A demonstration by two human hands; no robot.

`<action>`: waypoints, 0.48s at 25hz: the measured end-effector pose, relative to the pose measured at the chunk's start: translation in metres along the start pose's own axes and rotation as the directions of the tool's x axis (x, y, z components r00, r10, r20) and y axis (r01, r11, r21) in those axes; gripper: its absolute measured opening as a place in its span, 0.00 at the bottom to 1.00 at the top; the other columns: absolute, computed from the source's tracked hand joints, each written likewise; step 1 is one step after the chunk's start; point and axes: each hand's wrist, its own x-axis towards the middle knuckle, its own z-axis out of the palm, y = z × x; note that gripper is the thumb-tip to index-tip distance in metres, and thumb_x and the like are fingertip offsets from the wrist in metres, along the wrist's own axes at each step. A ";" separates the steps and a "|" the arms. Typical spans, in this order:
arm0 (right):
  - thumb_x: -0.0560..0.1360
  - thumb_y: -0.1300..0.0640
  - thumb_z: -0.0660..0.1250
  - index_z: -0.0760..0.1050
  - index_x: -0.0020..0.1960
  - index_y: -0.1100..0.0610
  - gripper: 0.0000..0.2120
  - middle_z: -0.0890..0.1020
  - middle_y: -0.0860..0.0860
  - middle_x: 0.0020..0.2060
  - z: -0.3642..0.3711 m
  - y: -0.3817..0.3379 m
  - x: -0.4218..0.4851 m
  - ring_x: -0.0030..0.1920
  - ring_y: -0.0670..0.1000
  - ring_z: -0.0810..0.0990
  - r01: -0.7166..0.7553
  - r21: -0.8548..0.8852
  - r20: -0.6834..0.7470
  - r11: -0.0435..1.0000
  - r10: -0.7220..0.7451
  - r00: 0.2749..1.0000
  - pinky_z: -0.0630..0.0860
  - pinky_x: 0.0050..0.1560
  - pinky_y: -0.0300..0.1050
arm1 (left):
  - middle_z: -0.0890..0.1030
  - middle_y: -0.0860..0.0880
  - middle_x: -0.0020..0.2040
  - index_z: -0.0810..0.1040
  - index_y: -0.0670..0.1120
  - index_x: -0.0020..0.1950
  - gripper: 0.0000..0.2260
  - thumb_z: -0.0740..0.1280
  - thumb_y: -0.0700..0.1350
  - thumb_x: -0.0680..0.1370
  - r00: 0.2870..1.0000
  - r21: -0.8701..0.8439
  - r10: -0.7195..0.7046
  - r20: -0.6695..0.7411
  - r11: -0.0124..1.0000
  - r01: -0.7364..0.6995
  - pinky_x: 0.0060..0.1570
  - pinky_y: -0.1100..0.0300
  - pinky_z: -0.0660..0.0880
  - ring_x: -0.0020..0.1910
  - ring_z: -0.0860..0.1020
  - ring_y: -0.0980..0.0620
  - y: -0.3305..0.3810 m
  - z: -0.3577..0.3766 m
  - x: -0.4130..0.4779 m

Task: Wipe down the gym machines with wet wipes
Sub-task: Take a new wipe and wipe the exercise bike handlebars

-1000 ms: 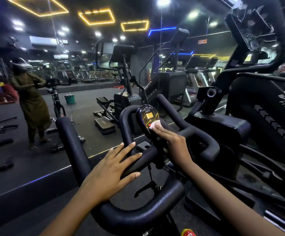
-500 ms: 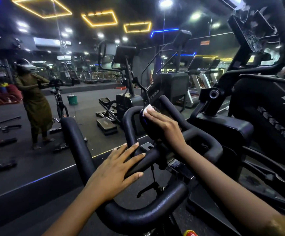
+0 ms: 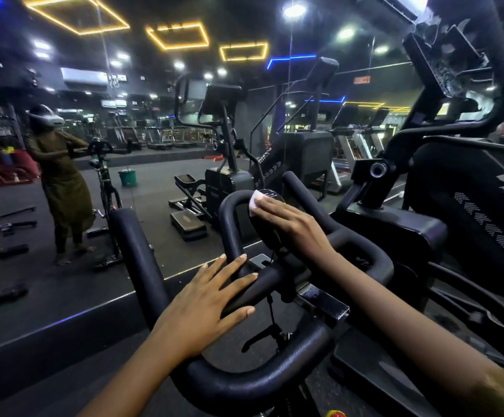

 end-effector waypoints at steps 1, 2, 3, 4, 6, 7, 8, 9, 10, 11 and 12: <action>0.74 0.58 0.60 0.71 0.67 0.59 0.22 0.72 0.54 0.67 0.004 0.003 0.002 0.67 0.50 0.70 -0.050 -0.003 -0.013 0.999 0.050 0.999 0.63 0.68 0.40 | 0.44 0.58 0.77 0.52 0.63 0.75 0.36 0.30 0.73 0.71 1.000 0.031 0.023 -0.019 0.999 -0.022 0.70 0.54 0.37 0.77 0.45 0.52 -0.001 0.001 -0.001; 0.73 0.60 0.62 0.70 0.68 0.58 0.23 0.71 0.54 0.68 0.007 0.007 0.000 0.67 0.50 0.70 -0.143 0.020 -0.050 0.990 0.144 0.988 0.63 0.68 0.40 | 0.51 0.55 0.77 0.58 0.61 0.75 0.33 0.35 0.71 0.75 0.999 0.049 0.038 -0.027 0.998 -0.036 0.71 0.50 0.45 0.76 0.54 0.50 -0.001 0.003 -0.002; 0.71 0.64 0.64 0.70 0.68 0.58 0.26 0.71 0.54 0.68 0.009 0.010 -0.006 0.67 0.51 0.71 -0.245 0.062 -0.084 0.968 0.250 0.965 0.64 0.67 0.40 | 0.57 0.54 0.77 0.63 0.59 0.73 0.30 0.39 0.69 0.78 0.999 0.045 0.035 -0.006 0.998 -0.035 0.69 0.49 0.52 0.74 0.60 0.48 -0.001 0.002 -0.002; 0.68 0.66 0.63 0.70 0.68 0.58 0.28 0.72 0.54 0.67 0.011 0.009 -0.014 0.66 0.52 0.72 -0.333 0.097 -0.104 0.938 0.342 0.934 0.65 0.66 0.40 | 0.60 0.53 0.76 0.64 0.58 0.73 0.28 0.41 0.67 0.79 1.000 0.038 0.024 0.002 0.999 -0.024 0.68 0.48 0.55 0.73 0.63 0.48 0.000 0.000 -0.001; 0.64 0.68 0.63 0.70 0.68 0.59 0.31 0.73 0.56 0.65 0.015 -0.001 -0.029 0.65 0.55 0.73 -0.443 0.134 -0.108 0.886 0.458 0.883 0.65 0.64 0.38 | 0.55 0.55 0.77 0.61 0.60 0.74 0.32 0.36 0.70 0.76 1.000 0.017 0.014 -0.007 1.000 -0.014 0.70 0.51 0.50 0.75 0.58 0.50 0.001 0.001 0.000; 0.64 0.71 0.65 0.71 0.67 0.60 0.32 0.74 0.57 0.64 0.016 -0.008 -0.034 0.63 0.57 0.74 -0.478 0.147 -0.103 0.866 0.494 0.864 0.65 0.63 0.37 | 0.47 0.57 0.77 0.55 0.62 0.75 0.36 0.31 0.72 0.72 0.996 -0.004 0.030 -0.087 1.000 -0.030 0.71 0.54 0.41 0.76 0.49 0.52 0.000 0.004 0.001; 0.63 0.74 0.66 0.72 0.66 0.61 0.32 0.75 0.58 0.63 0.017 -0.015 -0.039 0.61 0.58 0.76 -0.504 0.152 -0.104 0.850 0.521 0.847 0.64 0.61 0.37 | 0.40 0.60 0.76 0.49 0.63 0.75 0.38 0.28 0.74 0.68 0.998 -0.012 0.017 -0.066 1.000 -0.018 0.69 0.57 0.34 0.76 0.41 0.55 -0.001 0.005 0.001; 0.63 0.75 0.66 0.73 0.65 0.61 0.31 0.77 0.58 0.61 0.017 -0.023 -0.043 0.59 0.59 0.78 -0.525 0.145 -0.107 0.839 0.541 0.834 0.65 0.59 0.38 | 0.37 0.61 0.75 0.46 0.64 0.74 0.38 0.26 0.74 0.67 0.999 -0.006 0.018 -0.048 1.000 -0.018 0.68 0.59 0.32 0.75 0.38 0.56 -0.003 0.005 0.001; 0.63 0.74 0.67 0.74 0.64 0.60 0.30 0.79 0.58 0.59 0.016 -0.031 -0.045 0.56 0.58 0.79 -0.545 0.133 -0.107 0.828 0.559 0.822 0.66 0.56 0.38 | 0.40 0.60 0.76 0.49 0.63 0.75 0.37 0.28 0.73 0.69 0.997 0.006 0.037 -0.067 0.999 -0.036 0.69 0.57 0.35 0.76 0.41 0.55 -0.003 0.004 0.001; 0.65 0.73 0.67 0.75 0.63 0.58 0.28 0.80 0.58 0.57 0.014 -0.038 -0.047 0.54 0.58 0.80 -0.560 0.117 -0.101 0.820 0.571 0.815 0.67 0.53 0.39 | 0.46 0.57 0.77 0.55 0.62 0.75 0.35 0.32 0.72 0.73 0.996 0.039 0.056 -0.064 0.998 -0.053 0.70 0.53 0.41 0.77 0.49 0.52 -0.002 0.003 0.002; 0.66 0.72 0.68 0.76 0.63 0.57 0.27 0.81 0.57 0.55 0.012 -0.044 -0.048 0.51 0.59 0.81 -0.568 0.101 -0.094 0.817 0.577 0.812 0.67 0.51 0.40 | 0.53 0.55 0.77 0.59 0.60 0.74 0.33 0.35 0.70 0.75 0.999 0.045 0.032 -0.043 0.999 -0.030 0.70 0.50 0.46 0.76 0.56 0.50 0.000 0.001 0.001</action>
